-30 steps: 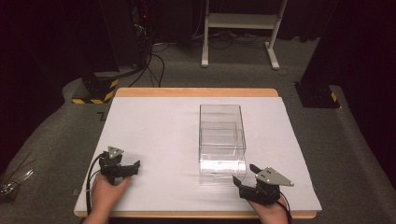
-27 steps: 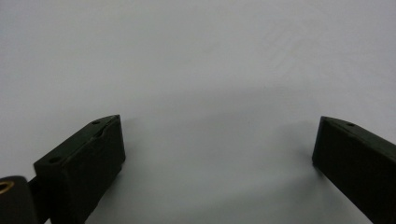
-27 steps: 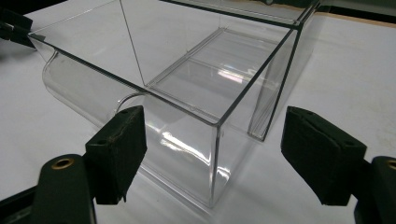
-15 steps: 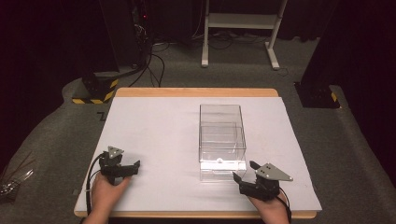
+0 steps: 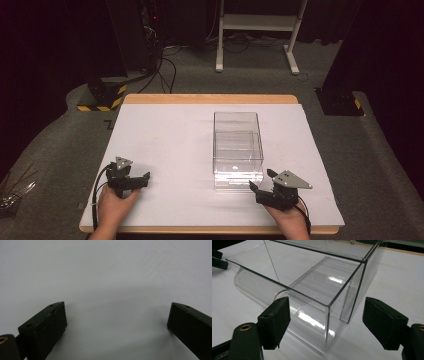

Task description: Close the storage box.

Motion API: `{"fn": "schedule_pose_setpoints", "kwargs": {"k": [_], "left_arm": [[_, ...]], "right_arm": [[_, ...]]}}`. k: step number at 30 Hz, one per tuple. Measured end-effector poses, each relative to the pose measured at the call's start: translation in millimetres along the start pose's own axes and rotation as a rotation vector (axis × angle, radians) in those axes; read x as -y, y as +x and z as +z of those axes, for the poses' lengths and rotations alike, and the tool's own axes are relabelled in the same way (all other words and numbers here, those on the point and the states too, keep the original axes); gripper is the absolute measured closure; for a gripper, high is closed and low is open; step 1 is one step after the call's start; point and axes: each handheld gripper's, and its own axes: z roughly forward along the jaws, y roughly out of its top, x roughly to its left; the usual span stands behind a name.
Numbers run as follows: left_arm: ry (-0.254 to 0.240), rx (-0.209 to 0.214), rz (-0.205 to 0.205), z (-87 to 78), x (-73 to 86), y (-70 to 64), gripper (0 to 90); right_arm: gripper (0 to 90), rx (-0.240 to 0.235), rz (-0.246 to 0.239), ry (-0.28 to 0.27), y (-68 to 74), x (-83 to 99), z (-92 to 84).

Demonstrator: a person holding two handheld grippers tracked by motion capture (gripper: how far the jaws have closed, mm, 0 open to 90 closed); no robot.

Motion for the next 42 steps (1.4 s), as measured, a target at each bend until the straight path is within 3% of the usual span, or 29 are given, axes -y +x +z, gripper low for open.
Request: {"fn": "schedule_pose_setpoints", "kwargs": {"k": [42], "left_arm": [[0.000, 0.000, 0.000, 0.0, 0.0, 0.0, 2.7]], "right_arm": [[22.2, 0.044, 0.026, -0.007, -19.7, -16.0, 31.6]]}}
